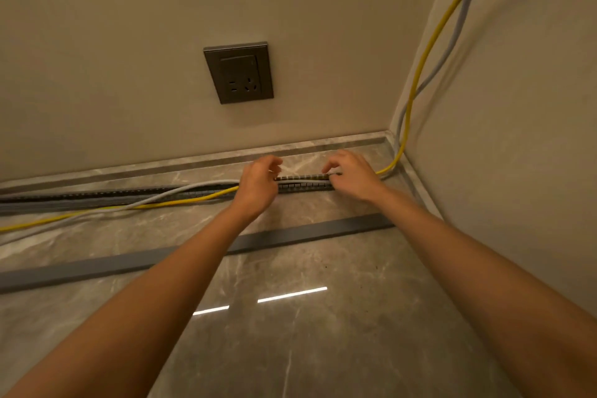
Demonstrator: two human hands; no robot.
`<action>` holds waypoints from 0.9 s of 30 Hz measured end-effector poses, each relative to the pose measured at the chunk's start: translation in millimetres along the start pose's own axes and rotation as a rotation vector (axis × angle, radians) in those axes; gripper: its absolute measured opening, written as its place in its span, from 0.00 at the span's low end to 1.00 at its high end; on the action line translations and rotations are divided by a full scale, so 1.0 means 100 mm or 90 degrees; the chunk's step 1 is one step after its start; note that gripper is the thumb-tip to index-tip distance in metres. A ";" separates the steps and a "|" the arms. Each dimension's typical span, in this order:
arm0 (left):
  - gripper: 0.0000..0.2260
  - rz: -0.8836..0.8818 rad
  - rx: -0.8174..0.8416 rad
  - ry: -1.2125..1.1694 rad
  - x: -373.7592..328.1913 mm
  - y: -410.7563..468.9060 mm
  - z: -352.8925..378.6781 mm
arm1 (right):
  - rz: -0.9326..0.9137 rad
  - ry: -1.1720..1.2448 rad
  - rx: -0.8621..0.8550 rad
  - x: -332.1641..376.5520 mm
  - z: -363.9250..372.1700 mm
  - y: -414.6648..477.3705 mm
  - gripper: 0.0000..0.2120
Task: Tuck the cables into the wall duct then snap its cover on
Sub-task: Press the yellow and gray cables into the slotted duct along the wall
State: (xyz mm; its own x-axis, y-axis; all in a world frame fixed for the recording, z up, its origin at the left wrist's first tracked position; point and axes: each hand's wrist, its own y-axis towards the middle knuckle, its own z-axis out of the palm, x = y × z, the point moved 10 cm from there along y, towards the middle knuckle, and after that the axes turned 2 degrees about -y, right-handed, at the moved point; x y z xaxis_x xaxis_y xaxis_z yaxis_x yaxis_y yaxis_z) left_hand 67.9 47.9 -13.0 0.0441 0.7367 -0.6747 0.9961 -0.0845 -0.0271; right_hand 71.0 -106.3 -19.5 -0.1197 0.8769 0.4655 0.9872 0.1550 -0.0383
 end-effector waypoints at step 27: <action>0.10 0.330 0.080 0.551 0.58 0.09 -0.57 | 0.054 -0.046 -0.052 0.97 0.60 0.26 0.10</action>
State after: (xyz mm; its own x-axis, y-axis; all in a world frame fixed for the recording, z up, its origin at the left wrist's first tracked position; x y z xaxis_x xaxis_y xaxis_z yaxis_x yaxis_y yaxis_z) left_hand 83.9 127.5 -10.4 0.5588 0.8176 0.1390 0.8250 -0.5650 0.0070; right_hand 78.7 10.1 -28.0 -0.0400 0.9165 0.3981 0.9990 0.0443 -0.0017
